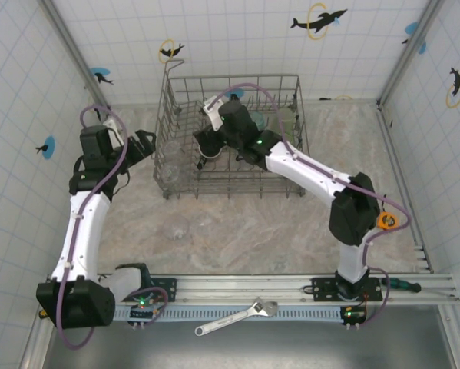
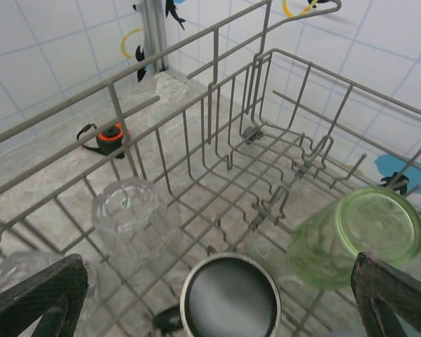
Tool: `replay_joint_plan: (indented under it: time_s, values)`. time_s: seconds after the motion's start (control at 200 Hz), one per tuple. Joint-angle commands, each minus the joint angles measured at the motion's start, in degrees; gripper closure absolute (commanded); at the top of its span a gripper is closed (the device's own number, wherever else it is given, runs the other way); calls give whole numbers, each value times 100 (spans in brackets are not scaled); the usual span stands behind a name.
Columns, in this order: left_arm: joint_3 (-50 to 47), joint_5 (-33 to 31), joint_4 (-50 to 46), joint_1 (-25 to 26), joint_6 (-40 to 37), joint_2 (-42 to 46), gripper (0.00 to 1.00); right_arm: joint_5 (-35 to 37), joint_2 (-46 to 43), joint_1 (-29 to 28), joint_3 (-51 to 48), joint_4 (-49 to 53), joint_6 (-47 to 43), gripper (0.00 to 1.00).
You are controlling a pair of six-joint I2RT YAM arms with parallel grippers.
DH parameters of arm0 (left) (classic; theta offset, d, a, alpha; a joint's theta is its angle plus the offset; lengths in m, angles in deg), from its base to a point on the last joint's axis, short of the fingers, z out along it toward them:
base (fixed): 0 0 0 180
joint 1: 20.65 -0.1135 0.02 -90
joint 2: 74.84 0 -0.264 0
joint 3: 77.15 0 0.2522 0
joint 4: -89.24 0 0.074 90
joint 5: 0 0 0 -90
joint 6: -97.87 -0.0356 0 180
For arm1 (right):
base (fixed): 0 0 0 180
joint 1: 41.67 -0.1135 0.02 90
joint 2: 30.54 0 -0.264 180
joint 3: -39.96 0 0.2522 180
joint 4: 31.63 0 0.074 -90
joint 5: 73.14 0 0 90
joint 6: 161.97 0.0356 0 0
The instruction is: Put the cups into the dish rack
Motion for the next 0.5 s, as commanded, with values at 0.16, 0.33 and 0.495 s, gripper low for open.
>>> replay_joint_plan:
  time_s: [0.16, 0.33, 0.495]
  values:
    - [-223, 340, -1240, -20, -313, 179, 2, -334, -1138, 390, -1486, -768, 425, 0]
    - [-688, 576, -967, -3, -291, 487, 2, -522, -1594, 634, -2226, -1099, 556, 0]
    - [-835, 623, -1204, 39, -310, 572, 2, -624, -1949, 897, -2767, -1286, 753, 0]
